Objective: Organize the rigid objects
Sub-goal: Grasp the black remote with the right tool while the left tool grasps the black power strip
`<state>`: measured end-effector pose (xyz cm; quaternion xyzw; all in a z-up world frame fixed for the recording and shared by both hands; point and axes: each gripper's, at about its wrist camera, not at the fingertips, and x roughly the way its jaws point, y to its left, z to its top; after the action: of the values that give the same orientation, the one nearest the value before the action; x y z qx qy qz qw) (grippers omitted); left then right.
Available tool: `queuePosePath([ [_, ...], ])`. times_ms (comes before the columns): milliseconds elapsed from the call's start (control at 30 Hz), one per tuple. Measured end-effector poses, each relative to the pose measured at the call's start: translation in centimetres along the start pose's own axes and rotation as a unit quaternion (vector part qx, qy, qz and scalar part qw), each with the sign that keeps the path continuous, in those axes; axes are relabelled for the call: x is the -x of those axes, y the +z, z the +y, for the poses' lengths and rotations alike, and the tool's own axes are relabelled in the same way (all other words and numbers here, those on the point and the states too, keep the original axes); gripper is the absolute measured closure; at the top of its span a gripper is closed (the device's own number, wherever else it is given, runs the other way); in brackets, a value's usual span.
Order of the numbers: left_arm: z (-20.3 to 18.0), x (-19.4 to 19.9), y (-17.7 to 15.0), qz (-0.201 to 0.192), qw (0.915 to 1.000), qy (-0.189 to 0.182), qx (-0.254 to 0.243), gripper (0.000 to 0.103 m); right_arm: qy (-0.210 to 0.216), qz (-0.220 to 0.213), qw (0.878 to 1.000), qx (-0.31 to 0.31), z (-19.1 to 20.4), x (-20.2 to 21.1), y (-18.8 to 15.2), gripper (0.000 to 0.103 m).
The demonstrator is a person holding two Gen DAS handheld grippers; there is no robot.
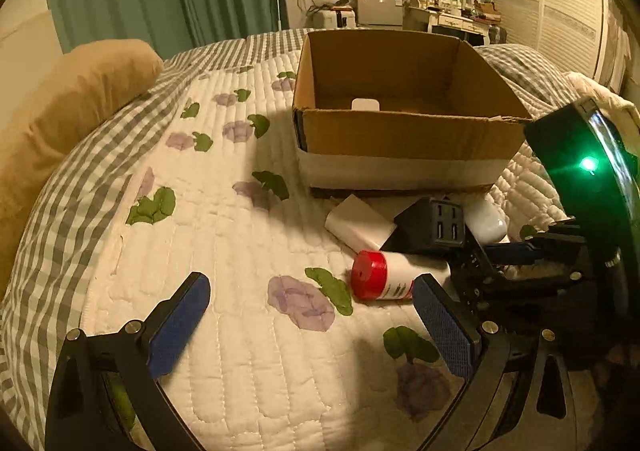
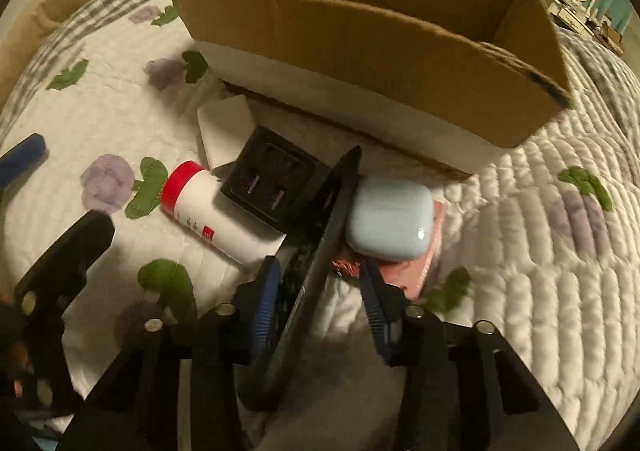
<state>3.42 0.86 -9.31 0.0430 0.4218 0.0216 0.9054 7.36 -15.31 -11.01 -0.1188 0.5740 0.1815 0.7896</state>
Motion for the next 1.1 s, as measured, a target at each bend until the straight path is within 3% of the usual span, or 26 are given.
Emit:
queuePosePath([
  [33,0.0,-0.1,0.0,0.002,1.0000,0.000,0.000,0.000,0.007,0.000,1.000,-0.005,-0.1,-0.1,0.1,0.075],
  [233,0.0,0.1,0.2,0.001,1.0000,-0.004,-0.001,0.000,0.004,-0.048,0.999,-0.012,-0.3,2.8,-1.0,0.082],
  [467,-2.1,-0.4,1.0,0.003,0.9996,-0.012,-0.026,0.000,0.010,-0.112,0.993,-0.022,-1.8,8.3,-2.2,0.082],
  [733,-5.6,-2.8,2.6,0.003,0.9977,-0.044,-0.051,0.002,0.013,-0.139,0.989,-0.040,-2.9,10.0,-2.4,0.083],
  [933,-7.2,-5.5,3.2,0.025,0.9966,-0.048,-0.063,0.018,0.014,-0.132,0.989,-0.067,-4.5,8.8,-2.0,0.083],
  [1000,-7.5,-6.3,3.4,0.030,0.9959,-0.058,-0.063,0.029,0.022,-0.126,0.989,-0.076,-4.9,8.0,-1.8,0.083],
  [1067,-7.6,-6.6,3.5,0.038,0.9940,-0.083,-0.060,0.053,0.024,-0.126,0.989,-0.077,-4.9,7.9,-2.0,0.083],
  [1100,-7.7,-6.5,3.5,0.038,0.9930,-0.096,-0.058,0.057,0.024,-0.127,0.989,-0.077,-4.9,7.9,-2.0,0.083],
])
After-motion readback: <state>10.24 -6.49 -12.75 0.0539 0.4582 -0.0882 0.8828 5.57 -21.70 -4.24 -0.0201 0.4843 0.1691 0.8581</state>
